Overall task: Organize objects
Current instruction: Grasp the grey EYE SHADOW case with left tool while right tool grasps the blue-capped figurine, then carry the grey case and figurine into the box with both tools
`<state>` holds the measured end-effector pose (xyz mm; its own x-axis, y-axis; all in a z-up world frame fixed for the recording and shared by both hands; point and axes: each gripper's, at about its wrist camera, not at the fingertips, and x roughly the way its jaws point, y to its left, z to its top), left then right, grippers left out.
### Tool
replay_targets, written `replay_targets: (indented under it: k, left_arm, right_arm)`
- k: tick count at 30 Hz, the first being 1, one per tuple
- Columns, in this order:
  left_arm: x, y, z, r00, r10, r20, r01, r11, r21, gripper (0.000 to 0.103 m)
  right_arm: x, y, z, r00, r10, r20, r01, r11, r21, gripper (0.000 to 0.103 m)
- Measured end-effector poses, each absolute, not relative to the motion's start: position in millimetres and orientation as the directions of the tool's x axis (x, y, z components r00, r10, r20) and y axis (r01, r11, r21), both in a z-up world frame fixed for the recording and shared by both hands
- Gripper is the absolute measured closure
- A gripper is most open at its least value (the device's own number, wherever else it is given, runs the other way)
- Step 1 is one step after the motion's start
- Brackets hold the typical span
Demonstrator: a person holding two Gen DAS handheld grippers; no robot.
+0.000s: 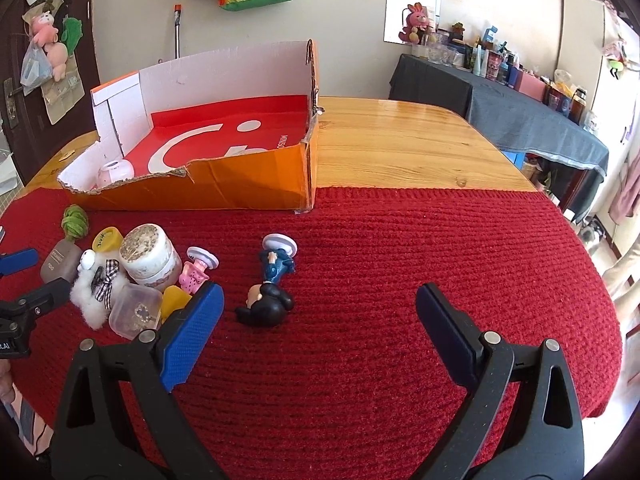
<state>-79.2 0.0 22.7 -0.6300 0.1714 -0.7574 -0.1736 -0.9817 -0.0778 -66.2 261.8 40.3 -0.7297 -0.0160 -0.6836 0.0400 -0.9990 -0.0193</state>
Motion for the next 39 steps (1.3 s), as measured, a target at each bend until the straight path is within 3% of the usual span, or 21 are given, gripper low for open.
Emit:
replay_targets:
  k: [7, 12, 16, 20, 39]
  left_arm:
    - [-85, -1, 23, -0.625, 0.193, -0.756, -0.179, -0.979, -0.102, 0.008]
    - [-87, 2, 21, -0.64, 0.18, -0.747, -0.19, -0.979, -0.074, 0.019]
    - [-81, 8, 21, -0.661, 0.189, -0.726, -0.231, -0.972, -0.042, 0.05]
    - [-76, 7, 21, -0.672, 0.202, -0.712, -0.236, -0.97, -0.053, 0.051]
    - [-57, 5, 49, -0.723, 0.26, -0.64, -0.265, -0.96, -0.091, 0.051]
  right_arm:
    - [-76, 254, 37, -0.72, 0.002, -0.694, 0.054, -0.997, -0.059, 0.009]
    - [-81, 251, 30, -0.698, -0.022, -0.715, 0.08, -0.996, -0.048, 0.039]
    - [-77, 250, 28, -0.706, -0.072, -0.705, 0.124, -0.992, -0.023, 0.051]
    - [-73, 248, 28, -0.715, -0.122, -0.689, 0.163, -0.987, 0.007, 0.075]
    - [-52, 245, 59, -0.782, -0.174, -0.598, 0.19, -0.981, 0.037, 0.076]
